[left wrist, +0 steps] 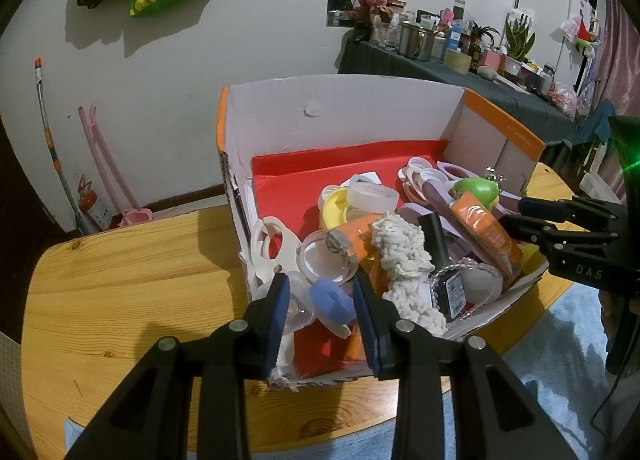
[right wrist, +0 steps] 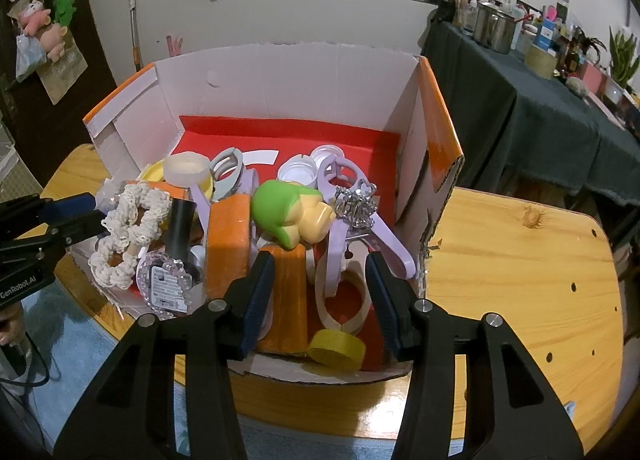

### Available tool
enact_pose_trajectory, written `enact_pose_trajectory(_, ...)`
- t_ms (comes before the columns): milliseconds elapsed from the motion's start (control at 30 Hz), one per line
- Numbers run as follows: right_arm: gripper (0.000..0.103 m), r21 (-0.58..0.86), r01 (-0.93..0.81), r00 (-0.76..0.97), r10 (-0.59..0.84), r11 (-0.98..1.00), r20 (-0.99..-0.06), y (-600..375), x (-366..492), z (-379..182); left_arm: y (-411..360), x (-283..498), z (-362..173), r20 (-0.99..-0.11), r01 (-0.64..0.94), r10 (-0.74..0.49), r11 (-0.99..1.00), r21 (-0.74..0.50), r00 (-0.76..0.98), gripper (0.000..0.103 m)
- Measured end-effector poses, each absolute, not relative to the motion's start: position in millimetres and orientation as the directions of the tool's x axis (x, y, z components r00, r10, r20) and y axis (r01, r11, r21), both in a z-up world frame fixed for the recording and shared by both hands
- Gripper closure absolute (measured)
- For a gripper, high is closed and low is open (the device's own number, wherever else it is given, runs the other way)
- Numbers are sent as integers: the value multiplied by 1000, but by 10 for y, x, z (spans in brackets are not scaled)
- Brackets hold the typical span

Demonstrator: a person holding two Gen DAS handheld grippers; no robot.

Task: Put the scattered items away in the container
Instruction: 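Lower the blue lid into the box and open the left tool while the right tool releases the yellow lid, then withdraw both open tools from the box back over the towel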

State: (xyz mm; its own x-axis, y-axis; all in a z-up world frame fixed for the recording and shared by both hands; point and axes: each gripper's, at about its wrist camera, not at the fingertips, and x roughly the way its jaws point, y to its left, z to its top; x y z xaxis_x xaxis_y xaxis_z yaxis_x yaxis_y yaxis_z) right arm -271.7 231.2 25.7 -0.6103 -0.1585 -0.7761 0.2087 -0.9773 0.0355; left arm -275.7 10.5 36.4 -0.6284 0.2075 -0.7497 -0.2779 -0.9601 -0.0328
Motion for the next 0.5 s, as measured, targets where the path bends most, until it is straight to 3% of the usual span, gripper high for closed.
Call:
enact_pose_trajectory(67,48,36,209,-613,-160,-977,-774,2311,-2711,267,106,-2753,377,-747,-277,209,-960,-34,-631,62)
enact_pose_trajectory(500,48,28,214,-635,-160,-976,-756,2283,-2618,372,97,-2677,497,-731,-280,218,-959,-38,-647,61)
